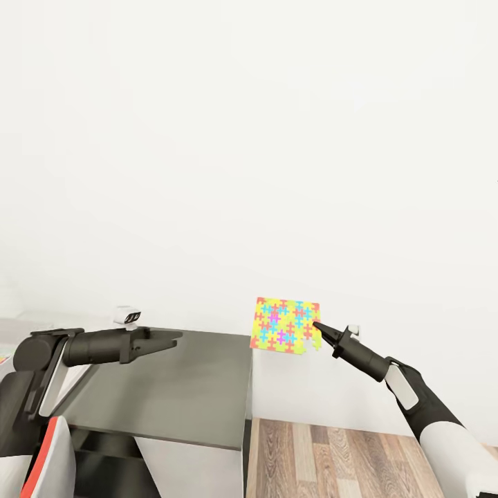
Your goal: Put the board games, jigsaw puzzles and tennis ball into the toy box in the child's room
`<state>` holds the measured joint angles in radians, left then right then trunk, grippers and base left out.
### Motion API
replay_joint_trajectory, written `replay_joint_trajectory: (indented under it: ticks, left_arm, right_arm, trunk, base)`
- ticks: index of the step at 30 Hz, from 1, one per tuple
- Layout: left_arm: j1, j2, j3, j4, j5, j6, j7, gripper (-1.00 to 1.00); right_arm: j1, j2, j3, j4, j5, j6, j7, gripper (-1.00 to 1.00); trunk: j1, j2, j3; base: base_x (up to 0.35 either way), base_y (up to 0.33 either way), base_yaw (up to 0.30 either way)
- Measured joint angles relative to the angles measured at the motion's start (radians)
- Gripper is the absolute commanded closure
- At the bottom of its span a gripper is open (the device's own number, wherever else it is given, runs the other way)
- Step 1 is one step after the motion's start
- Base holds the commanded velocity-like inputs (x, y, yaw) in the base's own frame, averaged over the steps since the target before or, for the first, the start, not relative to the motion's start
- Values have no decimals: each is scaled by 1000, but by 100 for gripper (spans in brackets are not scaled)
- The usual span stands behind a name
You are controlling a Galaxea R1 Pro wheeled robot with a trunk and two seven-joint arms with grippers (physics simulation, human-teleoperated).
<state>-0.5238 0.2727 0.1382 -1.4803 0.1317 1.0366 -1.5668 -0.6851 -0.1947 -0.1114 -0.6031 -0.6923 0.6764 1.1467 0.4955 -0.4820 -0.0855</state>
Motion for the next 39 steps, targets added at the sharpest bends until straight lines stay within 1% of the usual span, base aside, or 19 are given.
replay_joint_trajectory:
  ticks: [13, 24, 39]
  left_arm:
    - [1, 0, 0, 0, 1, 0, 0, -100]
    - [1, 0, -1, 0, 1, 0, 0, -100]
    - [2, 0, 0, 0, 0, 0, 0, -100]
  right_arm:
    - [0, 1, 0, 1, 0, -1, 0, 100]
    - [-1, 2, 2, 0, 3, -2, -5, 100]
    - [0, 4, 9, 0, 4, -4, -11, 100]
  trunk:
    - [0, 0, 0]
    - [0, 0, 0]
    - [0, 0, 0]
  base:
    - [0, 0, 14]
    - [-80, 27, 268]
    - [-5, 1, 292]
